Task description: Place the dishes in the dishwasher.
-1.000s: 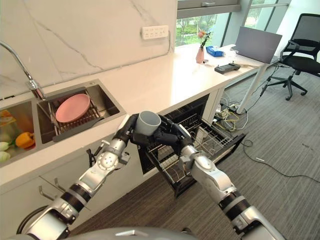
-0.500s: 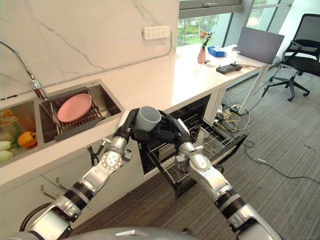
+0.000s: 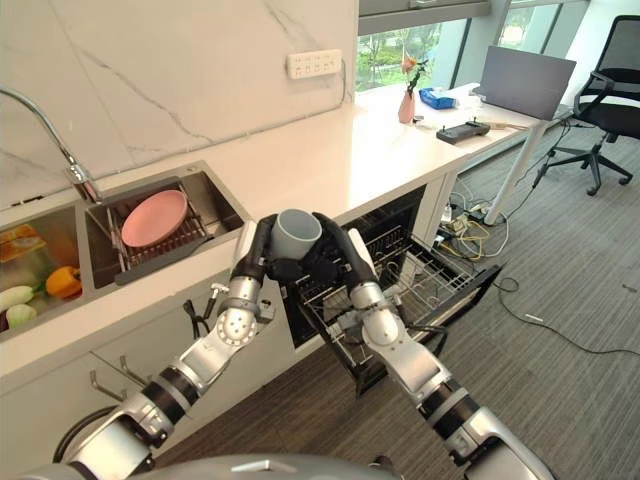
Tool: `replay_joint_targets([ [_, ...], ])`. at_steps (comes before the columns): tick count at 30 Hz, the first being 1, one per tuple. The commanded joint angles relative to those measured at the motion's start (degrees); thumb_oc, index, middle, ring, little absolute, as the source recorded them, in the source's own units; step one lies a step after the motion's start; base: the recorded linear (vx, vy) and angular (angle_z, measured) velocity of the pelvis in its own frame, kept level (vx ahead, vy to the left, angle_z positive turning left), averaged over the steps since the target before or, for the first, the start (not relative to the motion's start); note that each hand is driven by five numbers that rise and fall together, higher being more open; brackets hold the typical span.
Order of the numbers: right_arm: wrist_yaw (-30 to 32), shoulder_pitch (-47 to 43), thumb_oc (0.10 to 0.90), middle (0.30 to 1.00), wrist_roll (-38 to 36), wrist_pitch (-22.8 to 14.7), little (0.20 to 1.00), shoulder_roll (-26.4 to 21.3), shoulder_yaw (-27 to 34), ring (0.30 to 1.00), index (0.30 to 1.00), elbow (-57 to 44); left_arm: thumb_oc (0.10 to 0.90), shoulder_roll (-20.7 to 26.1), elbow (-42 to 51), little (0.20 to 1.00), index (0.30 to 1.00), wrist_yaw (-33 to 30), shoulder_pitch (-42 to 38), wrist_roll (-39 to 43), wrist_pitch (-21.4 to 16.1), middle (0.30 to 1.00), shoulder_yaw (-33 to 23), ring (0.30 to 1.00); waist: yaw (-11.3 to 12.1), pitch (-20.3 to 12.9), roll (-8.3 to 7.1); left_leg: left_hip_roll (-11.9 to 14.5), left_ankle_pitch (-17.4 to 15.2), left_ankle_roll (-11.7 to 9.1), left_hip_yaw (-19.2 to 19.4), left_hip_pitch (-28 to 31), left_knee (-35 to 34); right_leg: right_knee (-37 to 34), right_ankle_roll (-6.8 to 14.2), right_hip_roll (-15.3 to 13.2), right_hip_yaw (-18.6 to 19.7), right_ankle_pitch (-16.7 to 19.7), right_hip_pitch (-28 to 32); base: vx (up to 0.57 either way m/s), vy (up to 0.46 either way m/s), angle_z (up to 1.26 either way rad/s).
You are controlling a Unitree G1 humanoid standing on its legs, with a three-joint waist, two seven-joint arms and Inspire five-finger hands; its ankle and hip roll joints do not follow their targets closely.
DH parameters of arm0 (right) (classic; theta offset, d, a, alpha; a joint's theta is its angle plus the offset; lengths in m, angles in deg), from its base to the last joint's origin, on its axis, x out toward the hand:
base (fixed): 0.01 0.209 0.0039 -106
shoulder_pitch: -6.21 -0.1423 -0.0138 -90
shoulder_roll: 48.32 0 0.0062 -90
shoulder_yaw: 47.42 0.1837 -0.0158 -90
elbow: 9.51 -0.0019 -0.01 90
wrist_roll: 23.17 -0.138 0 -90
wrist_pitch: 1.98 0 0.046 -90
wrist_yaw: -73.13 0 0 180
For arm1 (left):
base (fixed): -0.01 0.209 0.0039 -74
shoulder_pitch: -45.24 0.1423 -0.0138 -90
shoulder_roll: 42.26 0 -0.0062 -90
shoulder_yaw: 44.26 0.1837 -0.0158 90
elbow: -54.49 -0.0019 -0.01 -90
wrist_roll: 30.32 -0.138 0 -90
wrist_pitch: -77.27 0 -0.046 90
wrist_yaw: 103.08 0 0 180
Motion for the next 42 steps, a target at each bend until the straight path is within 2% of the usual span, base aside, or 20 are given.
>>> replay_joint_targets([
  [1, 1.3, -18.0, 0.8, 0.9, 2.9, -15.0, 0.9, 14.3, -4.8, 0.9, 0.9, -15.8, 0.4, -8.8, -4.3, 0.3, 0.3, 0.9, -16.4, -5.4, -5.7, 0.3, 12.6, 0.3, -0.1, 1.2, -1.39, -1.4, -6.7, 1.1, -3.3, 1.4, 2.5, 1.5, 3.4, -2.3, 1.9, -6.4, 2.8, 0.0, 0.0, 0.0],
  [2, 1.3, -18.0, 0.8, 0.9, 2.9, -15.0, 0.9, 14.3, -4.8, 0.9, 0.9, -15.8, 0.4, -8.8, -4.4, 0.3, 0.3, 0.8, -16.4, -5.4, -5.7, 0.3, 12.6, 0.3, -0.1, 1.2, -1.39, -1.4, -6.7, 1.1, -3.3, 1.4, 2.5, 1.5, 3.4, -2.3, 1.9, -6.4, 2.8, 0.0, 0.0, 0.0],
  [7, 0.0, -16.9, 0.8, 0.9, -9.0, -17.0, 0.9, 17.5, -6.4, 0.9, 0.9, -15.2, 0.4, -10.4, -6.8, 0.3, 0.3, -0.1, -17.3, -4.3, -5.1, 0.3, 12.5, 0.3, -0.3, 1.3, -1.3, -1.7, -6.7, 1.2, -3.4, 1.3, 2.5, 1.7, 3.3, -2.4, 2.0, -6.2, 2.7, 0.0, 0.0, 0.0],
  [8, -2.3, -15.8, 0.8, 0.9, -18.2, -17.7, 0.9, 19.3, -7.1, 0.9, 0.9, -14.3, 0.4, -10.9, -7.5, 0.3, 0.3, -0.2, -17.6, -4.0, -4.9, 0.3, 12.5, 0.3, -0.3, 1.5, -1.15, -1.6, -6.8, 1.2, -3.3, 1.5, 2.4, 1.7, 3.4, -2.4, 2.0, -6.3, 2.9, 0.0, 0.0, 0.0],
  [9, -2.4, -15.9, 0.8, 0.9, -18.3, -17.7, 0.9, 19.3, -7.1, 0.9, 0.9, -14.2, 0.4, -10.9, -7.5, 0.3, 0.3, -0.2, -17.6, -4.0, -4.9, 0.3, 12.5, 0.3, -0.3, 1.4, -1.24, -1.7, -6.6, 1.2, -3.3, 1.3, 2.4, 1.7, 3.3, -2.5, 2.0, -6.1, 2.6, 0.0, 0.0, 0.0],
  [10, -4.9, -14.6, 0.8, 0.9, -29.0, -18.5, 0.9, 21.1, -7.8, 0.9, 0.9, -12.7, 0.4, -11.4, -7.9, 0.3, 0.3, 0.2, -17.8, -3.3, -4.7, 0.3, 12.6, 0.3, -0.2, 1.5, -1.17, -1.7, -6.7, 1.1, -3.3, 1.6, 2.3, 1.7, 3.4, -2.4, 2.0, -6.1, 2.8, 0.0, 0.0, 0.0],
  [11, -4.9, -14.6, 0.8, 0.9, -29.1, -18.5, 0.9, 21.1, -7.8, 0.9, 0.9, -12.7, 0.4, -11.4, -7.9, 0.3, 0.3, 0.2, -17.8, -3.3, -4.7, 0.3, 12.6, 0.3, -0.2, 1.4, -1.25, -1.8, -6.6, 1.2, -3.3, 1.3, 2.2, 1.6, 3.4, -2.5, 2.0, -6.0, 2.6, 0.0, 0.0, 0.0],
  [13, -7.3, -13.8, 0.8, 0.9, -39.0, -19.1, 0.9, 22.3, -8.1, 0.9, 0.9, -11.7, 0.4, -11.7, -7.5, 0.3, 0.3, 1.4, -18.1, -2.1, -4.6, 0.3, 12.7, 0.3, -0.3, 1.3, -1.22, -1.7, -6.5, 1.0, -3.2, 1.2, 2.2, 1.6, 3.4, -2.5, 1.9, -5.9, 2.4, 0.0, 0.0, 0.0],
  [16, -9.6, -13.9, 0.8, 0.9, -44.0, -19.2, 0.9, 22.6, -7.6, 0.9, 0.9, -11.4, 0.4, -12.1, -7.4, 0.3, 0.3, 2.7, -18.4, -1.4, -4.5, 0.3, 12.5, 0.3, -0.4, 1.1, -1.24, -1.7, -6.5, 0.8, -3.2, 1.4, 2.2, 1.6, 3.4, -2.5, 1.9, -6.0, 2.4, 0.0, 0.0, 0.0],
  [20, -10.0, -14.6, 0.8, 0.9, -44.2, -19.5, 0.9, 22.0, -7.1, 0.9, 0.9, -11.5, 0.4, -12.0, -7.4, 0.3, 0.3, 3.6, -18.3, -1.3, -4.4, 0.3, 12.4, 0.3, -0.3, 1.1, -1.29, -1.6, -6.6, 0.7, -3.2, 1.4, 2.3, 1.5, 3.4, -2.5, 1.8, -6.1, 2.3, 0.0, 0.0, 0.0],
  [27, -9.4, -17.9, 0.8, 0.9, -39.1, -17.1, 0.9, 21.0, -7.4, 0.9, 0.9, -9.2, 0.4, -12.0, -7.7, 0.3, 0.3, 5.2, -18.8, -1.8, -4.6, 0.3, 13.0, 0.3, 0.6, 1.1, -1.51, -1.5, -6.6, 0.7, -3.4, 1.2, 2.2, 1.5, 3.4, -2.4, 1.5, -6.1, 2.5, 0.0, 0.0, 0.0],
  [42, -9.3, -28.1, 0.8, 0.9, -37.9, -14.6, 0.9, 23.9, -6.9, 0.9, 0.9, 3.1, 0.4, -17.0, -11.6, 0.3, 0.3, 7.6, -23.6, -4.5, -5.1, 0.3, 17.7, 0.3, 2.0, 0.4, -2.2, -1.6, -6.6, 0.7, -4.3, 1.1, 2.0, 1.4, 3.1, -2.1, 0.9, -6.2, 3.1, 0.01, 0.002, 0.03],
])
